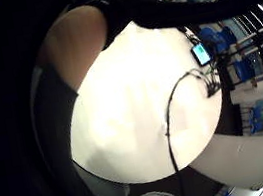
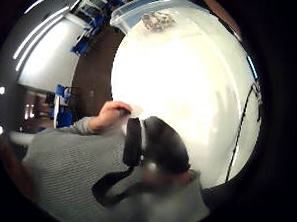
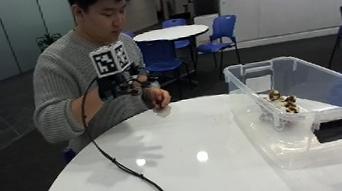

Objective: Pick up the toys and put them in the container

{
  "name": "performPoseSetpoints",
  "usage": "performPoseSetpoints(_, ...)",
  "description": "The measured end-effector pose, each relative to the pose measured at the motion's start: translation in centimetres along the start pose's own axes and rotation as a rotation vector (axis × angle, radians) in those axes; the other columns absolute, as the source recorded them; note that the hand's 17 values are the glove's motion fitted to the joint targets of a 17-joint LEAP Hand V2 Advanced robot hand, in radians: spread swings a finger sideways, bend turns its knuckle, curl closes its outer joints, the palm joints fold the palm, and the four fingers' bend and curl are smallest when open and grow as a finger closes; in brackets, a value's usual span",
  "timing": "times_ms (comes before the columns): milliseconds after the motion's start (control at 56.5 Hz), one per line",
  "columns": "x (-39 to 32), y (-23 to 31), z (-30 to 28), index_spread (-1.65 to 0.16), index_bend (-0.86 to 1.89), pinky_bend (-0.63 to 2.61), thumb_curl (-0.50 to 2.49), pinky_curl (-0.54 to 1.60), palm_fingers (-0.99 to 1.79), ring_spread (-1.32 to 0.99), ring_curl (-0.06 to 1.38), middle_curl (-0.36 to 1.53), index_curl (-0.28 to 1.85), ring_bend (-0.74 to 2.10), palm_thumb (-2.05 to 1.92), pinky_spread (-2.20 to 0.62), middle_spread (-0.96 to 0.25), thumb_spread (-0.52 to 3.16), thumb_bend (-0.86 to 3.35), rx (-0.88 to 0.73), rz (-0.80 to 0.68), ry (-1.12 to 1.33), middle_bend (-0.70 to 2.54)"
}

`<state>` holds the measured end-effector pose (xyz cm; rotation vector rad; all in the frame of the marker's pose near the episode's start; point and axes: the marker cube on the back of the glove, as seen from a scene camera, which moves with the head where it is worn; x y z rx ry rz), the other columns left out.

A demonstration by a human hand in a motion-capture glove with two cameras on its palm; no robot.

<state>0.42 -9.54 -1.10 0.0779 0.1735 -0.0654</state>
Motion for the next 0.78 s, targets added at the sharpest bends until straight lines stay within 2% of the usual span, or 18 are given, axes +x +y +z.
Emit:
performPoseSetpoints(71, -2.5, 3.8, 1.5, -0.37, 0.16, 0.76, 0.29, 0.33, -0.13, -0.04, 0.36, 0.32, 0.37, 0.17, -0.03, 0.08, -0.13, 1.32, -0.03, 0.06, 0.007, -0.009, 0.14)
performPoseSetpoints(195, -7.6, 8.1, 4.5, -0.38, 0.2, 0.74, 0.28, 0.33, -0.08, -0.04, 0.34, 0.31, 0.39, 0.16, -0.01, 0.08, -0.13, 1.35, -0.01, 0.015, -0.203, -0.127, 0.16)
performPoseSetpoints(248, -9.6, 9.4, 5.6, -0.39, 0.21, 0.74, 0.28, 0.33, -0.08, -0.04, 0.33, 0.3, 0.39, 0.15, 0.0, 0.08, -0.15, 1.37, -0.01, -0.017, -0.241, -0.156, 0.15)
performPoseSetpoints(478, -9.9, 10.7, 7.0, -0.39, 0.19, 0.74, 0.28, 0.33, -0.08, -0.06, 0.3, 0.28, 0.41, 0.17, 0.0, 0.07, -0.17, 1.4, -0.01, -0.018, -0.178, -0.176, 0.15)
performPoseSetpoints(779, -9.6, 10.7, 7.3, -0.39, 0.18, 0.74, 0.27, 0.34, -0.07, -0.06, 0.29, 0.28, 0.42, 0.18, -0.01, 0.07, -0.17, 1.41, -0.01, -0.028, -0.168, -0.173, 0.16)
